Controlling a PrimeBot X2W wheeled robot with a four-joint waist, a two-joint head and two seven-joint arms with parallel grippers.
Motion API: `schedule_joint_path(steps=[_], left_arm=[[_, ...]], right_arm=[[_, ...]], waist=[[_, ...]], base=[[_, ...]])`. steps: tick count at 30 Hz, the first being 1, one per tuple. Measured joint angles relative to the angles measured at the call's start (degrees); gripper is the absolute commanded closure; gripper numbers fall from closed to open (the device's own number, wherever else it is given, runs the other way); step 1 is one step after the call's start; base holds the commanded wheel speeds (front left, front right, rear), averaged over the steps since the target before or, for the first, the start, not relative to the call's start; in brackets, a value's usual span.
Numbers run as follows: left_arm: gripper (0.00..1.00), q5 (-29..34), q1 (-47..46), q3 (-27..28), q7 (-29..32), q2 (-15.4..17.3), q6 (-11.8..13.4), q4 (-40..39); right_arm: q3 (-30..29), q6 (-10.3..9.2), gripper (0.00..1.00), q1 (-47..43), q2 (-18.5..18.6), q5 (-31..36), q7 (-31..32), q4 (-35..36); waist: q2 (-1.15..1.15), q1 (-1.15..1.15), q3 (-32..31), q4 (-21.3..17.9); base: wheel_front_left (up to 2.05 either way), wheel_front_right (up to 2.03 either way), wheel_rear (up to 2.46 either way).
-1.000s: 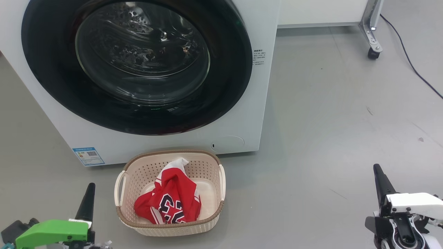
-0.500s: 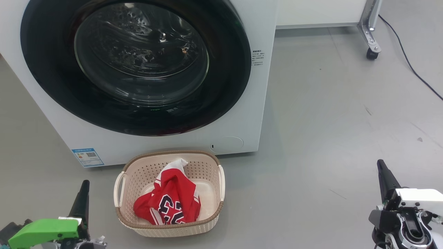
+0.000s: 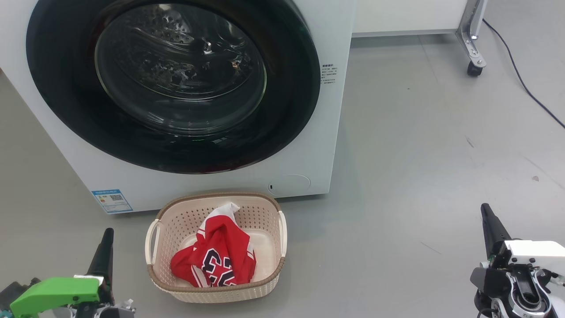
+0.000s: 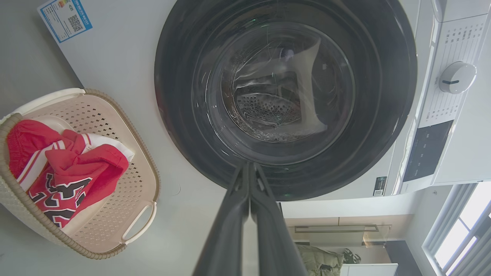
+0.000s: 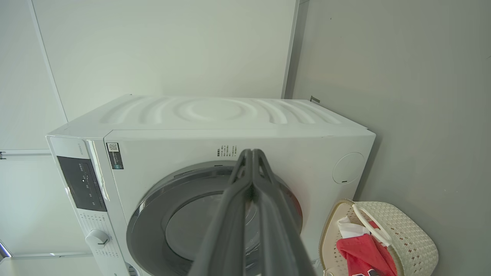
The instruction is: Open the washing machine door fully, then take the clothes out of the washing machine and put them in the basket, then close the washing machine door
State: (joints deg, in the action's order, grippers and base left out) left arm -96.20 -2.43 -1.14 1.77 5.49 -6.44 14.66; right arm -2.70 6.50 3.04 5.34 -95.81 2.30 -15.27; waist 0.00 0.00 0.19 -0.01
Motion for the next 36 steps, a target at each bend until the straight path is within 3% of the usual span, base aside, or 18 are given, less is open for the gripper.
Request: schedule_joint_path(steps=[36], left_arm=[[1.00,0.00,-0.17,0.32,0.19,-0.01,-0.44,0.85]], right_arm=[[-0.19,0.24,1.00,0.05,-0.01,0.00,0.18,-0.51]], waist=[[0.00,0.00,-0.03,0.01]], base=[[0.00,0.00,0.00]])
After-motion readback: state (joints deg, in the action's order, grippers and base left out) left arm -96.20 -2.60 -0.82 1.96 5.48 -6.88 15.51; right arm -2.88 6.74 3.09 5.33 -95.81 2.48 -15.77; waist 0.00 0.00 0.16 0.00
